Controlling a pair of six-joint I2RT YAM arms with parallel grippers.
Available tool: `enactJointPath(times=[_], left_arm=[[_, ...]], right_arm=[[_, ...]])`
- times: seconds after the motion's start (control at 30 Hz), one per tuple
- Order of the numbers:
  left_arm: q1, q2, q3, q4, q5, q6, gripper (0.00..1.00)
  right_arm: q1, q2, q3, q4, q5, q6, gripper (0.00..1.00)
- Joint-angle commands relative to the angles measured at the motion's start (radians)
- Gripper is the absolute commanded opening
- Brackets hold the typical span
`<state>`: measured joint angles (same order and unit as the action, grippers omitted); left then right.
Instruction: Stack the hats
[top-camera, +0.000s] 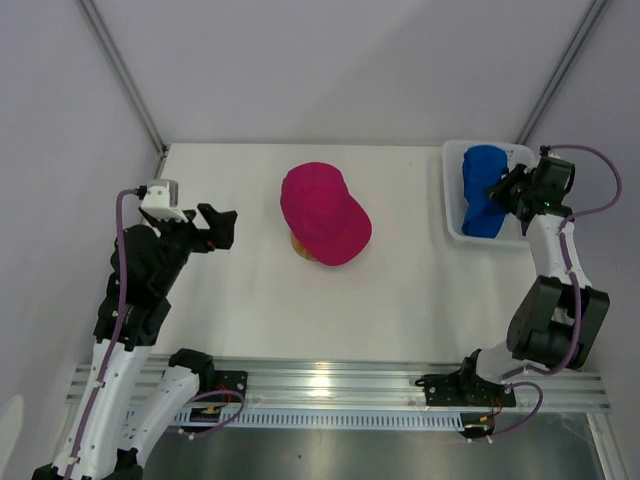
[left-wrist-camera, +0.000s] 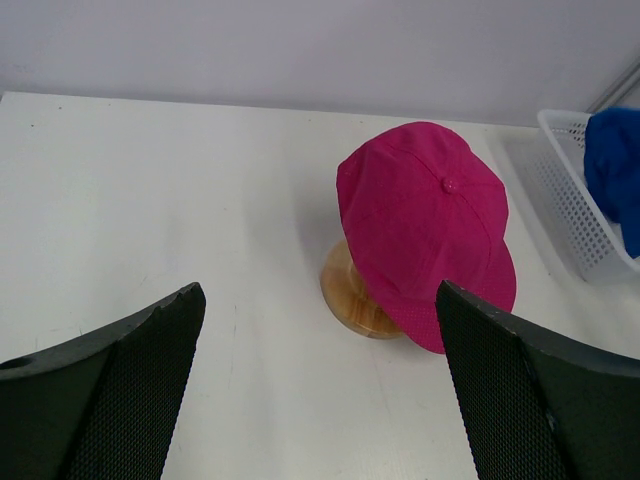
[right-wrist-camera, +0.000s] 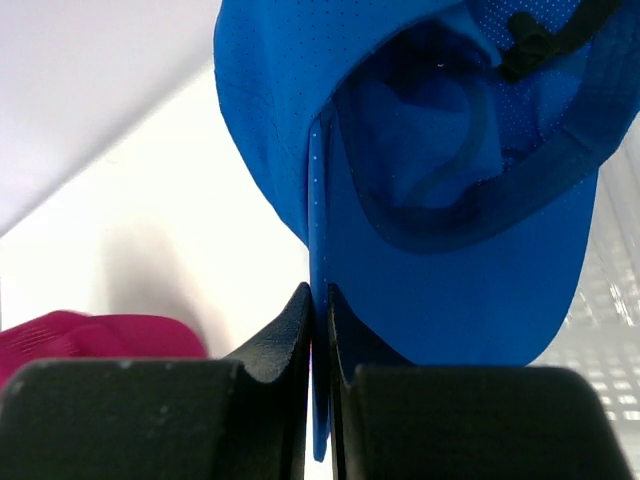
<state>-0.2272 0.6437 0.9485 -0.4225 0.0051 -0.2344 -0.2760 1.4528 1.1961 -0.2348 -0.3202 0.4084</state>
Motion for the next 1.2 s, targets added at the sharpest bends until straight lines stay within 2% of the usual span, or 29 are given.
enactJointPath(times=[0.0, 0.3, 0.53, 0.63, 0.67, 0.73, 0.87, 1.0, 1.17], left_arm=[[-0.004, -0.012, 0.030, 0.013, -0.001, 0.020, 0.99], [-0.004, 0.001, 0.029, 0.013, 0.001, 0.020, 0.99], [-0.004, 0.004, 0.029, 0.011, 0.001, 0.021, 0.99], [-0.004, 0.004, 0.030, 0.013, -0.001, 0.021, 0.99], [-0.004, 0.005, 0.030, 0.014, -0.001, 0.021, 0.99], [-0.004, 0.007, 0.029, 0.013, 0.001, 0.021, 1.00], [-0.004, 0.005, 0.032, 0.011, -0.001, 0.023, 1.00], [-0.004, 0.005, 0.030, 0.013, -0.001, 0.023, 1.00], [-0.004, 0.010, 0.030, 0.013, -0.001, 0.023, 0.99]], right_arm=[[-0.028, 0.070, -0.021, 0.045, -0.103, 0.056, 0.00], [-0.028, 0.058, -0.030, 0.048, -0.062, 0.032, 0.26], [-0.008, 0.077, 0.013, 0.026, -0.068, 0.029, 0.27], [0.020, 0.077, 0.023, 0.012, -0.043, 0.017, 0.17], [0.038, 0.073, 0.026, 0.008, -0.031, 0.012, 0.08], [0.050, 0.075, 0.034, 0.008, -0.025, 0.004, 0.06], [0.072, 0.089, 0.054, -0.017, 0.024, -0.010, 0.16], [0.095, 0.089, 0.066, -0.069, 0.183, -0.031, 0.17], [0.095, 0.046, 0.031, -0.051, 0.239, -0.034, 0.20]])
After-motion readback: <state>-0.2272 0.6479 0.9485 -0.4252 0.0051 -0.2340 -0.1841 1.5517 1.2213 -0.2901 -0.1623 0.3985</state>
